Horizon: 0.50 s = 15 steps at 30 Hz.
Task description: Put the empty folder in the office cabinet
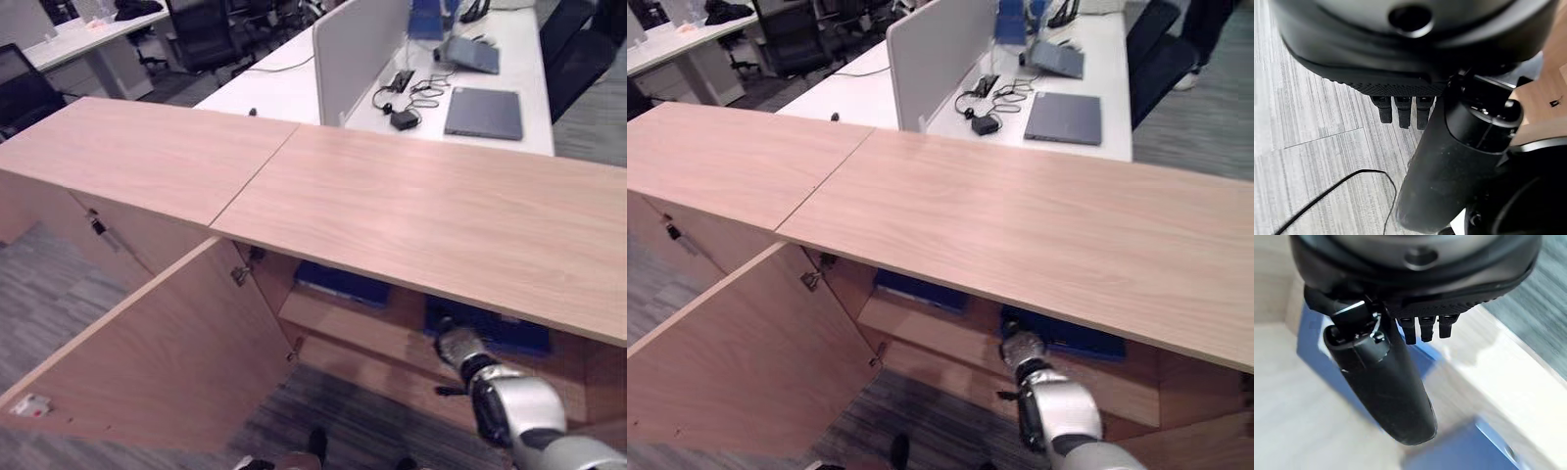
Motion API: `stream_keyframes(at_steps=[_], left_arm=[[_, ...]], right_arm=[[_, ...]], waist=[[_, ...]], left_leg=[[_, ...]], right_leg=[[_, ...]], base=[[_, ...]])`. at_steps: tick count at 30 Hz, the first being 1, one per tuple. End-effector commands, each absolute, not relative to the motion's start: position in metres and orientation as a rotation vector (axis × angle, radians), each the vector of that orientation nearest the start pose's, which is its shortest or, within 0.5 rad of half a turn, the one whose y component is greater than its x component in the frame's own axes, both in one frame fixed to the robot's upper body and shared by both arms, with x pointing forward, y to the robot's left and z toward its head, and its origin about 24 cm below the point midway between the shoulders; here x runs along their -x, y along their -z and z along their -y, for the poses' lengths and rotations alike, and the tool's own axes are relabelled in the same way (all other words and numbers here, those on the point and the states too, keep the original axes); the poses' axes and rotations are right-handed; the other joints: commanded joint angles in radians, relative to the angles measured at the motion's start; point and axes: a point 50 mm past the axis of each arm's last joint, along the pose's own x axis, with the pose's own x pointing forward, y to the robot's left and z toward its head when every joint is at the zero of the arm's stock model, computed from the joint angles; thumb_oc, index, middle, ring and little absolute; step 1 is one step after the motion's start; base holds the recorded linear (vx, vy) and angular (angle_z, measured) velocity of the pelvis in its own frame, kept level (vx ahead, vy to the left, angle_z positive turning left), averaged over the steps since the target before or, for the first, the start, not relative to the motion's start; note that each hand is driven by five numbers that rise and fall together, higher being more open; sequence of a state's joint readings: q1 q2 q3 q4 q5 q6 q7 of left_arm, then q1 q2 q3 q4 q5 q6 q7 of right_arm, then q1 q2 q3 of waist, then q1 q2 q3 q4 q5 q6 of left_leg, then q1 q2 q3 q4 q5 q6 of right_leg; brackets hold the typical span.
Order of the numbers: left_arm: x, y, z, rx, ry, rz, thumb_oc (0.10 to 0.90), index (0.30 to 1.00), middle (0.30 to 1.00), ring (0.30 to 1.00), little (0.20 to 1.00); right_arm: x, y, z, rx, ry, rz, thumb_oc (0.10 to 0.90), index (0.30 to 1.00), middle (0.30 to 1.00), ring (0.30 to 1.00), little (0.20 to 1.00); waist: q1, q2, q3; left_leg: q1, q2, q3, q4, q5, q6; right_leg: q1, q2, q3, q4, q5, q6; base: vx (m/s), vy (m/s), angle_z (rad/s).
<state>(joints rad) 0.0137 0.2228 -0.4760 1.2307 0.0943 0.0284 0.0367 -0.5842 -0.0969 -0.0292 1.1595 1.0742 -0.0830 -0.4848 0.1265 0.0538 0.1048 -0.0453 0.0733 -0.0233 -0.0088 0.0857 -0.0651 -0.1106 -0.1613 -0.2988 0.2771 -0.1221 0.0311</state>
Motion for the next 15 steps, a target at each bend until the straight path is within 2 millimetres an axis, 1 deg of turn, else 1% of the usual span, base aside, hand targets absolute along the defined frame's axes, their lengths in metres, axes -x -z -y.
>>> stream_keyframes(at_steps=[1, 4, 6, 8, 9, 10, 11, 12, 13, 14, 15], left_arm=[[-0.106, 0.167, -0.18, -0.521, 0.267, -1.172, 0.8, 0.9, 0.9, 0.9, 0.9], [-0.108, 0.167, -0.182, -0.497, 0.22, -1.185, 0.8, 0.9, 0.9, 0.9, 0.9], [-0.109, 0.166, -0.185, -0.492, 0.201, -1.188, 0.8, 0.9, 0.9, 0.9, 0.9], [-0.112, 0.165, -0.186, -0.495, 0.196, -1.177, 0.8, 0.9, 0.9, 0.9, 0.9], [-0.115, 0.164, -0.187, -0.492, 0.191, -1.165, 0.8, 0.9, 0.9, 0.9, 0.9], [-0.114, 0.164, -0.187, -0.491, 0.192, -1.166, 0.8, 0.9, 0.9, 0.9, 0.9], [-0.115, 0.164, -0.188, -0.48, 0.183, -1.156, 0.8, 0.9, 0.9, 0.9, 0.9], [-0.117, 0.163, -0.188, -0.475, 0.181, -1.147, 0.8, 0.9, 0.9, 0.9, 0.9], [-0.118, 0.162, -0.188, -0.474, 0.188, -1.14, 0.8, 0.9, 0.9, 0.9, 0.9], [-0.118, 0.162, -0.188, -0.477, 0.196, -1.137, 0.8, 0.9, 0.9, 0.9, 0.9], [-0.118, 0.162, -0.187, -0.478, 0.204, -1.132, 0.8, 0.9, 0.9, 0.9, 0.9]], right_arm=[[-0.337, -0.002, 0.2, -0.705, 0.684, -0.352, 0.8, 0.9, 0.9, 0.9, 0.9], [-0.326, -0.006, 0.19, -0.664, 0.589, -0.276, 0.8, 0.9, 0.9, 0.9, 0.9], [-0.32, -0.011, 0.191, -0.63, 0.535, -0.221, 0.8, 0.9, 0.9, 0.9, 0.9], [-0.317, -0.022, 0.191, -0.577, 0.451, -0.158, 0.8, 0.9, 0.9, 0.9, 0.9], [-0.315, -0.028, 0.194, -0.553, 0.418, -0.116, 0.8, 0.9, 0.9, 0.9, 0.9], [-0.314, -0.028, 0.194, -0.552, 0.418, -0.116, 0.8, 0.9, 0.9, 0.9, 0.9], [-0.299, -0.033, 0.204, -0.531, 0.37, -0.041, 0.8, 0.9, 0.9, 0.9, 0.9], [-0.292, -0.035, 0.207, -0.545, 0.349, -0.008, 0.8, 0.9, 0.9, 0.9, 0.9], [-0.288, -0.033, 0.213, -0.542, 0.362, -0.002, 0.8, 0.9, 0.9, 0.9, 0.9], [-0.287, -0.03, 0.217, -0.53, 0.374, -0.006, 0.8, 0.9, 0.9, 0.9, 0.9], [-0.29, -0.032, 0.222, -0.524, 0.391, 0.001, 0.8, 0.9, 0.9, 0.9, 0.9]], waist=[[-0.03, -0.014, -0.001], [-0.058, -0.01, -0.001], [-0.07, -0.007, 0.001], [-0.077, -0.004, 0.005], [-0.082, -0.004, 0.008], [-0.082, -0.003, 0.007], [-0.096, -0.001, 0.012], [-0.104, -0.001, 0.015], [-0.107, 0.0, 0.011], [-0.106, 0.001, 0.006], [-0.103, -0.002, 0.0]], left_leg=[[0.068, 0.066, 0.013, -0.023, -0.08, -0.073], [0.084, 0.068, 0.035, -0.03, -0.084, -0.071], [0.092, 0.07, 0.044, -0.036, -0.085, -0.07], [0.097, 0.071, 0.054, -0.045, -0.079, -0.073], [0.096, 0.073, 0.058, -0.048, -0.075, -0.075], [0.097, 0.073, 0.059, -0.049, -0.074, -0.075], [0.095, 0.074, 0.064, -0.059, -0.068, -0.078], [0.092, 0.075, 0.066, -0.062, -0.065, -0.082], [0.089, 0.076, 0.065, -0.065, -0.064, -0.084], [0.088, 0.075, 0.064, -0.069, -0.062, -0.086], [0.086, 0.072, 0.06, -0.072, -0.062, -0.088]], right_leg=[[0.116, -0.023, 0.026, -0.091, -0.054, 0.062], [0.106, -0.021, 0.045, -0.085, -0.051, 0.062], [0.102, -0.02, 0.057, -0.086, -0.047, 0.064], [0.099, -0.021, 0.063, -0.093, -0.037, 0.069], [0.098, -0.022, 0.064, -0.097, -0.034, 0.071], [0.098, -0.022, 0.064, -0.098, -0.033, 0.071], [0.099, -0.024, 0.065, -0.111, -0.025, 0.077], [0.1, -0.025, 0.064, -0.119, -0.021, 0.079], [0.104, -0.026, 0.058, -0.13, -0.014, 0.081], [0.111, -0.026, 0.054, -0.146, -0.006, 0.084], [0.118, -0.028, 0.05, -0.166, 0.008, 0.089]], base=[[0.04, 0.015, -0.24], [0.02, 0.011, -0.28], [0.0, 0.01, -0.21], [-0.02, 0.014, -0.16], [-0.02, 0.013, -0.21], [-0.02, 0.015, -0.19], [-0.02, 0.01, -0.07], [0.0, 0.0, 0.0], [0.0, 0.0, 0.0], [0.0, 0.0, 0.0], [0.0, 0.0, 0.0]])
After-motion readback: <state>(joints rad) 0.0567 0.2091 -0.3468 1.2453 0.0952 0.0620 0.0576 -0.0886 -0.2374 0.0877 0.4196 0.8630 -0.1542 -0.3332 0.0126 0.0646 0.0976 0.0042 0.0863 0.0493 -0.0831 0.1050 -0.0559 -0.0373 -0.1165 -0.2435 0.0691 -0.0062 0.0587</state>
